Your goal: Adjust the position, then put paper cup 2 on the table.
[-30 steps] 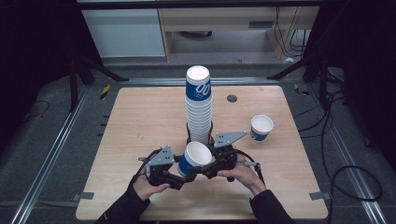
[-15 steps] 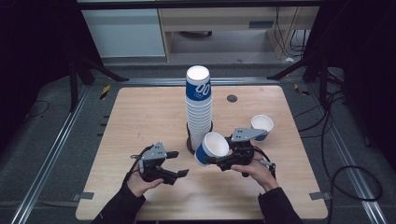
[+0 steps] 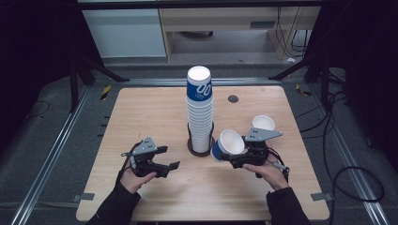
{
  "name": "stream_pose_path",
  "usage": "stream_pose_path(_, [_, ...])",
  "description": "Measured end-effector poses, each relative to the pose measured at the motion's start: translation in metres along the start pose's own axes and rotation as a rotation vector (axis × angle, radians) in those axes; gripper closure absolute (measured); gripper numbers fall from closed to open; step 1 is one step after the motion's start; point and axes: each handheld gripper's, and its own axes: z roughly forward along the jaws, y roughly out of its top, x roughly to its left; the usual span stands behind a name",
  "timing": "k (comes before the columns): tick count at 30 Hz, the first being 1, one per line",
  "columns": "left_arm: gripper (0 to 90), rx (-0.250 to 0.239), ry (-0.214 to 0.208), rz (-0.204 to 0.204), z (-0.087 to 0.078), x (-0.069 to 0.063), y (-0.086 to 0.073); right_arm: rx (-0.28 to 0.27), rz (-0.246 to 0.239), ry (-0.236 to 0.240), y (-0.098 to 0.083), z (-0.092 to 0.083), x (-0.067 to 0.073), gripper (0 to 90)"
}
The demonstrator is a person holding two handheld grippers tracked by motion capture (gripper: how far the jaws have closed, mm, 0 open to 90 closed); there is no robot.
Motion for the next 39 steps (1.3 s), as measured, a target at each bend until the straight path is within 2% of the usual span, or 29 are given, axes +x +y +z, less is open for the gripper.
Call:
stream_pose_path(4, [17.6,0.000,0.030,-0.023,-0.003,0.005,-0.002,0.004,0.007,-0.051,-0.003,-0.007,-0.002,20.2])
stream_pose_path(11, [17.6,0.004,0.069,-0.050,-0.008,0.013,-0.005,0.056,-0.009,-0.148,-0.010,-0.015,-0.004,20.0])
stream_pose_path(16, [17.6,0.012,0.102,-0.067,-0.009,0.019,-0.008,0.078,0.006,-0.210,-0.015,-0.024,-0.008,20.1])
stream_pose_path(19, [17.6,0.010,0.108,-0.076,-0.010,0.021,-0.009,0.078,0.011,-0.227,-0.015,-0.028,-0.010,20.1])
stream_pose_path(20, [17.6,0.010,0.120,-0.083,-0.011,0.023,-0.010,0.091,0.021,-0.252,-0.016,-0.033,-0.012,20.1])
stream_pose_path(29, [17.6,0.002,0.140,-0.104,-0.015,0.028,-0.013,0.152,0.039,-0.330,-0.020,-0.039,-0.017,20.1])
stream_pose_path(39, [18.0,-0.007,0.155,-0.110,-0.019,0.030,-0.013,0.242,0.062,-0.399,-0.035,-0.038,-0.025,20.1])
